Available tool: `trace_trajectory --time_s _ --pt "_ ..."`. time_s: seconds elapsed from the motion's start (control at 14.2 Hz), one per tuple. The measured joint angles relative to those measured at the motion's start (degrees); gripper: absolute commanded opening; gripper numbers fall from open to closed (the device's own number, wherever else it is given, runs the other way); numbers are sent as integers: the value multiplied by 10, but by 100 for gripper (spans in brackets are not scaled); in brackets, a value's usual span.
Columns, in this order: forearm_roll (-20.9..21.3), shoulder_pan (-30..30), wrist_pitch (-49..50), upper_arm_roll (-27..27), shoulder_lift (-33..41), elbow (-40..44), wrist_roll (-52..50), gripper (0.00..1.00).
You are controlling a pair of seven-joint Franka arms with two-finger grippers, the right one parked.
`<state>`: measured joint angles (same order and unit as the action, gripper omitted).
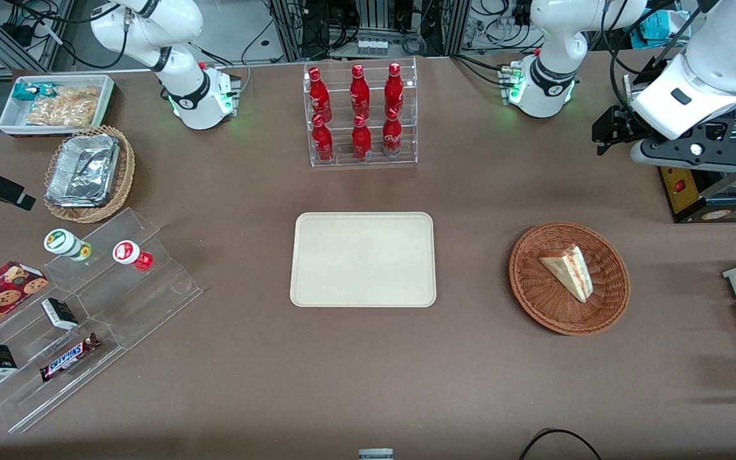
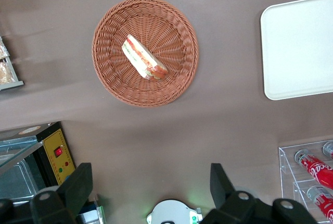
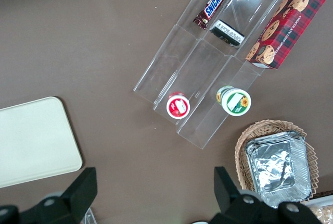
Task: Place sandwich from basket to tray
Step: 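Lower the left gripper over the sandwich in the wicker basket and grasp it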
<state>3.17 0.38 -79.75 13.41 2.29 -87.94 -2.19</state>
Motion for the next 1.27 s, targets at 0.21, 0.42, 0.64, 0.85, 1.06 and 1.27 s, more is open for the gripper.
trace_trajectory --time_s 0.21,0.42,0.64,0.85,1.06,1.27 --pt "0 1 0 0 0 0 -1 100" --pt "1 4 -4 -3 -9 -19 -2 100" --pt "1 8 -85 -28 -43 -98 -8 100" --pt "1 12 -219 -50 -93 -192 -128 100" --pt "0 28 -326 -53 -152 -235 -214 100" --pt "-53 52 -378 -54 -199 -243 -224 100"
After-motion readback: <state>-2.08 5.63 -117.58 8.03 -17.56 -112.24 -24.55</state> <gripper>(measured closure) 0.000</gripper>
